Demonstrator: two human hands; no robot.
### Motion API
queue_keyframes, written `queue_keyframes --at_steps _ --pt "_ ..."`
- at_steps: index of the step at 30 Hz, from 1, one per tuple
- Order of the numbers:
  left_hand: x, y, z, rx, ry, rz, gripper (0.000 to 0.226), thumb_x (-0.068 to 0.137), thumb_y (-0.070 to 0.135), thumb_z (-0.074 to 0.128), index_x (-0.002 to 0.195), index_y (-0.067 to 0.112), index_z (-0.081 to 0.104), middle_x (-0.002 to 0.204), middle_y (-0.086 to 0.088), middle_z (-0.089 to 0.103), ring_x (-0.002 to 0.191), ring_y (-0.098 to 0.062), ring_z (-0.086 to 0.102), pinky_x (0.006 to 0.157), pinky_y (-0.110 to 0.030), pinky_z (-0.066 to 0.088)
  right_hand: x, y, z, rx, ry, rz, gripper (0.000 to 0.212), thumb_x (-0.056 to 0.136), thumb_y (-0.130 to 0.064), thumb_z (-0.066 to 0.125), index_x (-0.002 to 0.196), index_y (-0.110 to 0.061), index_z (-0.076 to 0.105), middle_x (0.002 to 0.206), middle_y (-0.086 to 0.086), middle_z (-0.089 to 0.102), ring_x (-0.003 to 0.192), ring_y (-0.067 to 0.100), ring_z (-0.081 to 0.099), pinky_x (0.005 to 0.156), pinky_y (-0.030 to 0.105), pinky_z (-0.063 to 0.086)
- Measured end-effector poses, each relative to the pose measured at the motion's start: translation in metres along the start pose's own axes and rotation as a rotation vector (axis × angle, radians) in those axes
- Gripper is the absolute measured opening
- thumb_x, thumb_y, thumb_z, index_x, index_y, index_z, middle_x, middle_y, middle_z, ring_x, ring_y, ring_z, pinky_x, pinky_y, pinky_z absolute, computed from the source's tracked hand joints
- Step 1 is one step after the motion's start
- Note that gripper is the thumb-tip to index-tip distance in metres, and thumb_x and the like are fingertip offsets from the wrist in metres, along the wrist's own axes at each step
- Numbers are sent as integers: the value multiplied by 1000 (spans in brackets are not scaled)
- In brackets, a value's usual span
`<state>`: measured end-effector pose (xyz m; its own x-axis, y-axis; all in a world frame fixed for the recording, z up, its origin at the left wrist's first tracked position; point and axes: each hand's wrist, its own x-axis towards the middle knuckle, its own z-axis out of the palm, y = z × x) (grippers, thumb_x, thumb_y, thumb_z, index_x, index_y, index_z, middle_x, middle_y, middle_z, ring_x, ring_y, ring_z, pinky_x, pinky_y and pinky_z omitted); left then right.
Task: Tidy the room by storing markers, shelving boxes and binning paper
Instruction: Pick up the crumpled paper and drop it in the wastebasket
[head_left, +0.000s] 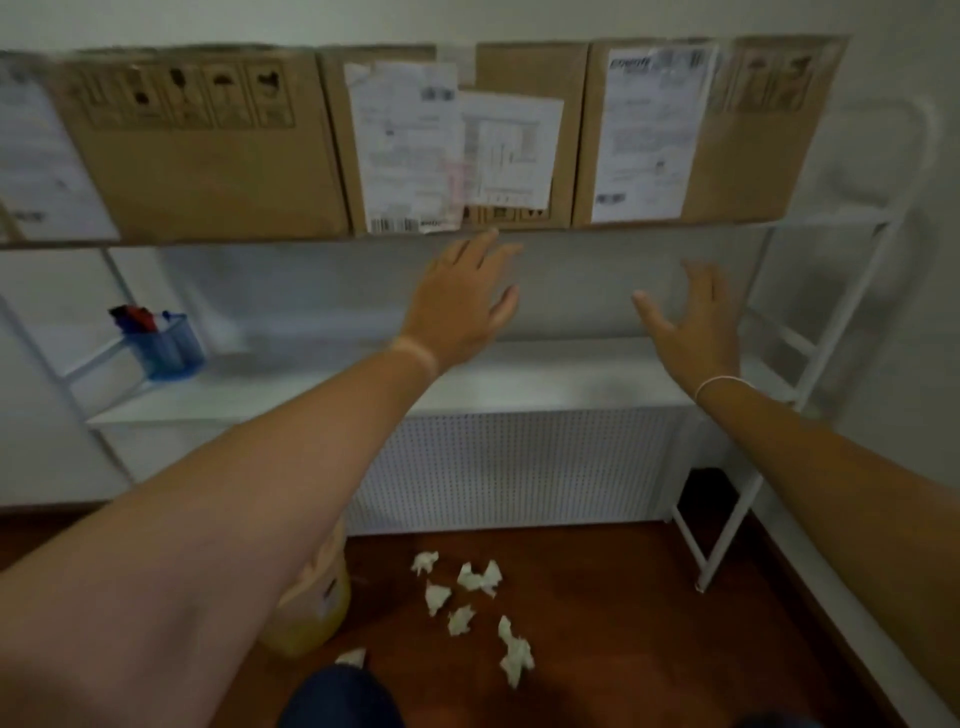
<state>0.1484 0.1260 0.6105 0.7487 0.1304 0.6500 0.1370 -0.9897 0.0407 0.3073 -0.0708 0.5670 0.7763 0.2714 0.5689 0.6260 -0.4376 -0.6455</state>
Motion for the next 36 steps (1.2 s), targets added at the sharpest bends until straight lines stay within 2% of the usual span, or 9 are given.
queue_keyframes --at_steps 6,13,18,21,24,30,36 --pt "-77 -15 12 10 -153 -77 57 87 41 33 131 11 53 136 -15 53 122 -33 50 98 -41 41 -75 -8 38 -16 -130 -5 70 86 -49 55 143 -16 32 152 9 29 138 26 30 111 41 31" --pt "-146 -28 25 -26 -312 -174 53 94 40 43 141 16 41 149 -12 39 135 -30 38 108 -42 33 -142 -10 70 -3 -267 60 74 85 -55 52 145 -19 28 155 7 23 143 24 22 115 45 27" --pt "-195 -40 51 -62 -470 -247 56 93 44 44 143 19 36 151 -7 36 136 -29 36 110 -43 33 -197 4 96 -12 -327 150 74 83 -58 52 141 -16 34 149 8 34 136 26 34 108 48 36" --pt "-232 -49 67 -79 -580 -300 57 94 45 43 145 22 33 153 -6 32 138 -29 32 112 -43 31 -232 17 117 -44 -387 215 71 84 -53 55 142 -15 34 150 8 32 138 25 32 110 44 34" --pt "-269 -67 87 -95 -683 -393 58 94 47 41 146 24 30 155 -6 27 141 -29 27 114 -43 27 -265 30 144 -74 -486 303 73 84 -54 54 144 -21 29 155 6 25 142 24 25 112 46 31" --pt "-348 -105 154 -136 -855 -560 62 90 53 40 144 24 33 153 -6 32 139 -29 31 114 -46 26 -326 69 202 -133 -664 446 74 83 -55 55 145 -27 27 156 4 21 143 24 22 111 43 28" --pt "-422 -137 229 -221 -965 -751 59 91 45 50 144 22 35 150 -8 37 137 -30 35 111 -44 32 -374 124 262 -201 -770 530 74 83 -48 61 145 -23 29 154 6 27 142 24 24 110 41 28"
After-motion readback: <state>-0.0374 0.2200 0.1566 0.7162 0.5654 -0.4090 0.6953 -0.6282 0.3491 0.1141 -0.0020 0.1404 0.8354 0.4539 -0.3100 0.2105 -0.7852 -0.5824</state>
